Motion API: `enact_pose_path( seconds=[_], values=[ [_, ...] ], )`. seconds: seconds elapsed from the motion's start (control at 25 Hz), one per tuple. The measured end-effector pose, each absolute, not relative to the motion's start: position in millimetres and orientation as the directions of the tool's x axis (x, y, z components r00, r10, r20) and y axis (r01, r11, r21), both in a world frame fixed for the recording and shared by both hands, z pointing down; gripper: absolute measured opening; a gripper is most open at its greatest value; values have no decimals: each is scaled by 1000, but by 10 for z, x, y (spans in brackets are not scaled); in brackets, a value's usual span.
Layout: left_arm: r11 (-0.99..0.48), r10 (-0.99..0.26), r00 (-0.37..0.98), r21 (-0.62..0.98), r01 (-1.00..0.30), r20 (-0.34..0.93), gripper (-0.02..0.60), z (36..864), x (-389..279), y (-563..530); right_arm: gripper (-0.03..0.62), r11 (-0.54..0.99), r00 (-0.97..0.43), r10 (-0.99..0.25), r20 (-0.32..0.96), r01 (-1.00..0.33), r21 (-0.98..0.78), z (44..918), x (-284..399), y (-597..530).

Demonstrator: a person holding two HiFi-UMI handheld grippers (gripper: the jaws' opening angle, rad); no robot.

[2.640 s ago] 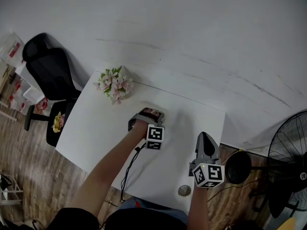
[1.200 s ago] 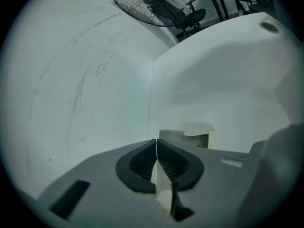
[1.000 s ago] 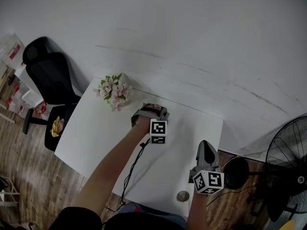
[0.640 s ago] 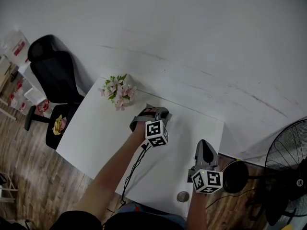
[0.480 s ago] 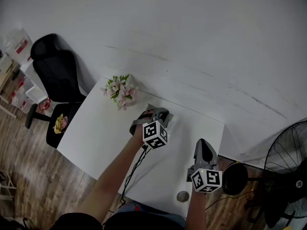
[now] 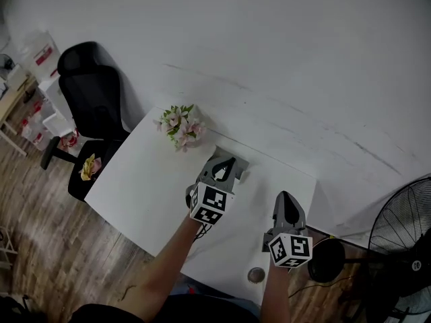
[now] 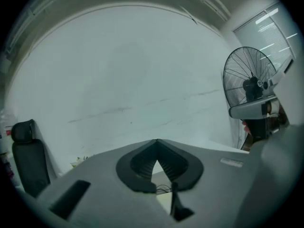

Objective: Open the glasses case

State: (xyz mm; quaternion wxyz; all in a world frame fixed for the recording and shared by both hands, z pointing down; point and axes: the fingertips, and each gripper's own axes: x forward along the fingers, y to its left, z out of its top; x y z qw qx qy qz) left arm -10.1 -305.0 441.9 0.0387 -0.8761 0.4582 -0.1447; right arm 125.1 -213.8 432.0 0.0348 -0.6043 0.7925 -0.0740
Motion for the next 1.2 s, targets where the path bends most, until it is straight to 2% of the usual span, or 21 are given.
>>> enact_pose_path(
  seconds=[0.44,1.2],
  values=[
    [-507,-860,510,-79,-858,-11,8,3838,-351,-2539,9,285,-284,-959,-27,-948,-139,4067,1176,-2099],
    [-494,-869,494,-34,-869,-22,8,3827,-470,-2360,8,286,-284,-958,-36,-949,-133,4050,1164,-2079]
  ],
)
